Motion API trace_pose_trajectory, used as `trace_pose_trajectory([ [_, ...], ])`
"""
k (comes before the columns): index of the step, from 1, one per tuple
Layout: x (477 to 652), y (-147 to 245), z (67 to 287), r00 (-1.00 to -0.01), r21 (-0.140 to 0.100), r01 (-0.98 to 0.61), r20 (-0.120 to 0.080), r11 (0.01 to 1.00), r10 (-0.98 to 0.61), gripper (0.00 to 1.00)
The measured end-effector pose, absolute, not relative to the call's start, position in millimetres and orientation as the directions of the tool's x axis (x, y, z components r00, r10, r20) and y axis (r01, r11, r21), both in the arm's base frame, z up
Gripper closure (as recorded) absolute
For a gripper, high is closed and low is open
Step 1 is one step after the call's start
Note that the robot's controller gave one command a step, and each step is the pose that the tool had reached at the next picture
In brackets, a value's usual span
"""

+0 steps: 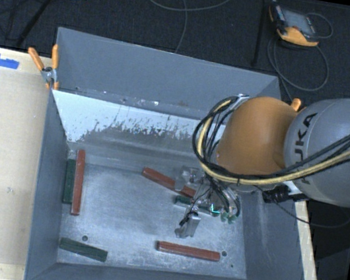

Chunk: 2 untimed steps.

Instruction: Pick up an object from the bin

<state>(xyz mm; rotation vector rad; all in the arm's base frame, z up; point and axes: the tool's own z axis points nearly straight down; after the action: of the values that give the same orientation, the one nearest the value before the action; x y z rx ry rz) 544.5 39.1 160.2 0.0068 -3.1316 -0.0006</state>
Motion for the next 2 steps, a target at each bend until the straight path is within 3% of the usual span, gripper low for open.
trace_pose_trajectory([
  [1,498.2,25.3,65.2,-0.992,0.001,-0.123,0.011,0.992,-0.123,0.00],
  [2,501.4,25.4,69.3,-0.993,0.000,-0.119,0.001,0.993,-0.119,1.00],
])
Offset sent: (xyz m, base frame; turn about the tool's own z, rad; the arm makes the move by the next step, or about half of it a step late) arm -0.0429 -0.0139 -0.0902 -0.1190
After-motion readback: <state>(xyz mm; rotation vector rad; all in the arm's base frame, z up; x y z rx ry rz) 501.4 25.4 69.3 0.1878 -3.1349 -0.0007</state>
